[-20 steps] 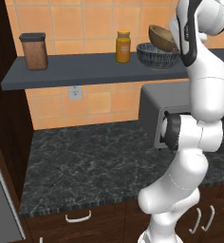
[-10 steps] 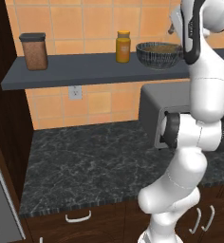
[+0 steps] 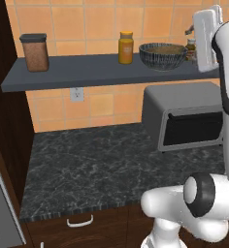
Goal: Pick up the bowls on the counter and stack them on top of one another in the open cabinet. Place the smaller bowl on top of the larger bowl.
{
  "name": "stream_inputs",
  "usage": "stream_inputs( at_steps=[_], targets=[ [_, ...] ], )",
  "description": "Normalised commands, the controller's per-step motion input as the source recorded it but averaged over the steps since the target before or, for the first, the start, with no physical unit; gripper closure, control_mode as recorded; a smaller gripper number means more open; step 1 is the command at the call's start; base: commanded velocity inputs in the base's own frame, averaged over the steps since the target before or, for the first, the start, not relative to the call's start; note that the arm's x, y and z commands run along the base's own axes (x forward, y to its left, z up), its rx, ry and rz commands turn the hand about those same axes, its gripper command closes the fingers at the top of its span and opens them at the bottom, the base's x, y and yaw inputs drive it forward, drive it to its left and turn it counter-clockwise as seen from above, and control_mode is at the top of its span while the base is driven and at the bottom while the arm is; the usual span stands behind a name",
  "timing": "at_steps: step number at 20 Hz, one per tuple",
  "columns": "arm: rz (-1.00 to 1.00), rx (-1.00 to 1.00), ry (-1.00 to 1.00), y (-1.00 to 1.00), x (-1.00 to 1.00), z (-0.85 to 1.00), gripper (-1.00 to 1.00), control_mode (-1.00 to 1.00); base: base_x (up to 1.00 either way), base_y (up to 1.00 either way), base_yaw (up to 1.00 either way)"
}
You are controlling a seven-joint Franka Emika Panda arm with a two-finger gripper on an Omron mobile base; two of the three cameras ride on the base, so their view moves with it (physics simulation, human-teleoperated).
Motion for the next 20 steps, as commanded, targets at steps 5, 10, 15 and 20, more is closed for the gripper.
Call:
stream_inputs(
  at_steps=[5,10,15,20],
  targets=[
    [-0.04,0.09,-0.28,0.27,-1.0,-0.55,-1.0,-1.0,0.0,0.0,0.0],
    [0.0,0.04,-0.05,0.09,-0.99,-0.39,-1.0,-1.0,0.0,0.0,0.0],
    [0.0,0.0,0.06,0.0,-0.87,-0.67,-1.0,-1.0,0.0,0.0,0.0],
    [0.0,0.0,0.16,0.02,-0.46,-0.84,-1.0,-1.0,0.0,0.0,0.0]
  ],
)
